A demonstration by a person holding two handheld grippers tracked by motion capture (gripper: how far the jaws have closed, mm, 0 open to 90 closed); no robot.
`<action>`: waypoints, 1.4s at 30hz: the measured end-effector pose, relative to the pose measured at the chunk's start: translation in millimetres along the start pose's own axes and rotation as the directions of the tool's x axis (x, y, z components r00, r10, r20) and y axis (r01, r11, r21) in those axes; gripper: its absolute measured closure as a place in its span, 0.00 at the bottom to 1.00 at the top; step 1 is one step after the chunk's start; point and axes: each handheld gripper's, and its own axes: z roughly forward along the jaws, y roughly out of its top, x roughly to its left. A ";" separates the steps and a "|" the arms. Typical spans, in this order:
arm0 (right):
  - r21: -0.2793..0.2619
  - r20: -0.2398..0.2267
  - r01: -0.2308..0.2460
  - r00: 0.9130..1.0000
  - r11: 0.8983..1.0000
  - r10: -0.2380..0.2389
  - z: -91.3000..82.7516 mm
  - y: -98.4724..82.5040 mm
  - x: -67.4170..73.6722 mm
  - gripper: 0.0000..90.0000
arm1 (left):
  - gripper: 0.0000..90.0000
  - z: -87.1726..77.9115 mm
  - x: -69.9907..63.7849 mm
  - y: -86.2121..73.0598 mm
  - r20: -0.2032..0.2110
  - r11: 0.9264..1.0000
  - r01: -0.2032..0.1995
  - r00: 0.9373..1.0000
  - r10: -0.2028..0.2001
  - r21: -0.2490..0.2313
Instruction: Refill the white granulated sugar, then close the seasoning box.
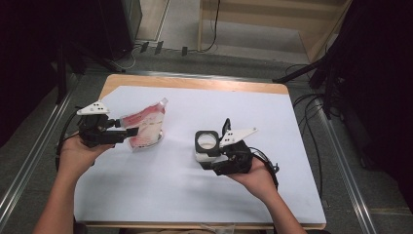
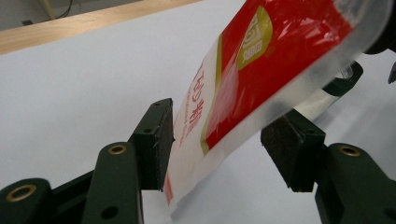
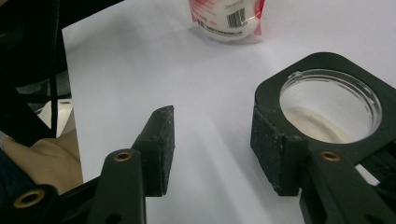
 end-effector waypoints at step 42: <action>0.042 -0.039 -0.047 0.998 0.998 0.049 -47.3 -23.3 -42.6 0.86 | 0.47 -25.4 50.3 -38.7 -0.083 0.993 0.119 0.990 -0.118 0.009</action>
